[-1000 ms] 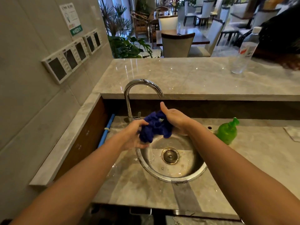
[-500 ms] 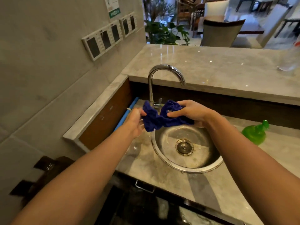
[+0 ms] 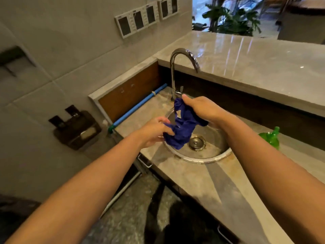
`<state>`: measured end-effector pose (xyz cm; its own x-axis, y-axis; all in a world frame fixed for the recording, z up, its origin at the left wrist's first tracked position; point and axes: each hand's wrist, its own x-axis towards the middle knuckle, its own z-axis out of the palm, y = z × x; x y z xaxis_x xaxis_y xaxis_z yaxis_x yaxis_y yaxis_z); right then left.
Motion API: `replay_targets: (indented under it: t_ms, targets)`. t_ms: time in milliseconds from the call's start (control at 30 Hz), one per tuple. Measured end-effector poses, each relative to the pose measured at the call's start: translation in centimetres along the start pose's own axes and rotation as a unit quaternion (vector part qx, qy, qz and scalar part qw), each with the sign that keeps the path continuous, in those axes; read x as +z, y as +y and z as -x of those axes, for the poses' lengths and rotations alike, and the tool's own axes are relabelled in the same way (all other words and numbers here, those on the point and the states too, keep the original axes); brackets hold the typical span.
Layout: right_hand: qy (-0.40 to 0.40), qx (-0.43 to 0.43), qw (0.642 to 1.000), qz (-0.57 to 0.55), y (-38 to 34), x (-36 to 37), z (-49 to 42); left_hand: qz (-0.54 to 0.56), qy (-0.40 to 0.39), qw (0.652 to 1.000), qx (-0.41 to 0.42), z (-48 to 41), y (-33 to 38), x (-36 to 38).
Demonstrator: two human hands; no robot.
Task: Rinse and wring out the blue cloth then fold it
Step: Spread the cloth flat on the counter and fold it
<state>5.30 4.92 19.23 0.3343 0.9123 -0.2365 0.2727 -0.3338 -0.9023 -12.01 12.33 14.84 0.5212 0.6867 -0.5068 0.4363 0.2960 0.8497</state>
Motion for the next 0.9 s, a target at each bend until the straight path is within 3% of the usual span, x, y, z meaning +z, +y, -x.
replay_targets:
  t_ms: [167, 300, 367, 433, 533, 600, 733, 900]
  targets:
    - [-0.030, -0.018, 0.997, -0.065, 1.3, -0.5, 3.9, 0.025, 0.022, 0.998, 0.051, 4.5, -0.6, 0.8]
    - [-0.018, 0.016, 0.975, -0.221, 1.8, 0.5, 6.6, -0.093, -0.030, 0.992, 0.080, 8.2, -1.6, 4.6]
    - [-0.054, 0.028, 0.965, -0.254, 1.7, 0.8, 8.4, -0.121, 0.010, 0.983, 0.136, 9.5, -2.7, 7.4]
    - [-0.106, 0.023, 0.962, -0.250, 1.8, 0.4, 10.4, -0.062, 0.072, 0.982, 0.162, 10.8, -3.5, 8.7]
    - [-0.188, -0.023, 0.967, -0.169, 2.0, -1.7, 12.8, 0.043, 0.048, 0.989, 0.133, 12.7, -4.0, 9.0]
    - [-0.204, -0.065, 0.976, -0.050, 2.1, -3.6, 13.9, 0.035, 0.034, 0.991, 0.126, 13.7, -3.8, 9.1]
    - [-0.181, -0.115, 0.968, 0.129, 2.3, -7.0, 14.7, -0.145, 0.159, 0.963, 0.164, 15.0, -2.7, 10.6]
    - [-0.146, -0.145, 0.952, 0.228, 4.7, -11.4, 14.8, -0.197, 0.283, 0.916, 0.204, 15.7, -1.7, 13.2]
